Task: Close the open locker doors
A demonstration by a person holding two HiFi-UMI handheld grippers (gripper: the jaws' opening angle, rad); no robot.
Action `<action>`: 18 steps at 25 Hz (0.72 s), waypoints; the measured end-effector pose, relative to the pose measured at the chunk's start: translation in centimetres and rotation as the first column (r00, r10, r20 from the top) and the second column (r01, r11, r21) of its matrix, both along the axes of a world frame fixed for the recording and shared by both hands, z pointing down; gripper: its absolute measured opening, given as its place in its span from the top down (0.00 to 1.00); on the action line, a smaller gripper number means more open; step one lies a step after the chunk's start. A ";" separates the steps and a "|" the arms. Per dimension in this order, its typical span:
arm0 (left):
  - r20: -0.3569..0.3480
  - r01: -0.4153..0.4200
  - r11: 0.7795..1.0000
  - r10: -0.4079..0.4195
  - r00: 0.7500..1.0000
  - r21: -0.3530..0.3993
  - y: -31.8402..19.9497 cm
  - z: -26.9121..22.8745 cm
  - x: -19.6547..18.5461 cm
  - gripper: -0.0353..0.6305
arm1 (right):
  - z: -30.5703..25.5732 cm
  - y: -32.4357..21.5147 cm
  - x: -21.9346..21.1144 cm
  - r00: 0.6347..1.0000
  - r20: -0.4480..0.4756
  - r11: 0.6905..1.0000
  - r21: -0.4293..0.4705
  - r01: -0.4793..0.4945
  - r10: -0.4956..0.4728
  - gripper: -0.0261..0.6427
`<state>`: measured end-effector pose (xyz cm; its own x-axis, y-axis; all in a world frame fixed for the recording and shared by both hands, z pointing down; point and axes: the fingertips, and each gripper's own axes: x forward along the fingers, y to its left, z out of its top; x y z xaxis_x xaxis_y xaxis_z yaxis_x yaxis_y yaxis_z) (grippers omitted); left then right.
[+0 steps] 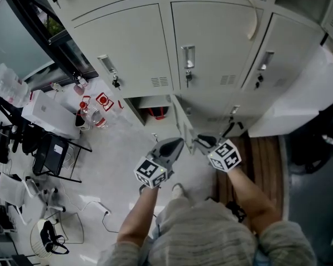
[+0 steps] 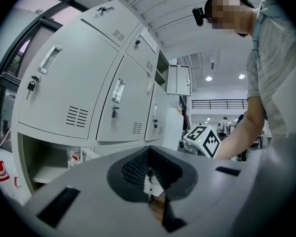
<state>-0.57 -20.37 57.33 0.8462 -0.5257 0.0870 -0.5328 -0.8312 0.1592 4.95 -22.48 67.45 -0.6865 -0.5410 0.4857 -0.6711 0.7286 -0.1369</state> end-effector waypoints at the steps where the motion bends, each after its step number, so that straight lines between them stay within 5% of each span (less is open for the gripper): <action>1: -0.002 -0.004 1.000 0.004 1.000 0.000 -0.1 0.1 -0.2 0.94 | 0.0 0.0 -0.1 1.000 0.004 1.000 -0.005 0.002 -0.002 0.86; 18: -0.037 -0.001 1.000 0.000 0.999 -0.012 -1.1 0.3 -4.8 0.95 | -0.4 1.3 -7.0 0.997 0.057 0.999 0.017 0.043 -0.044 0.86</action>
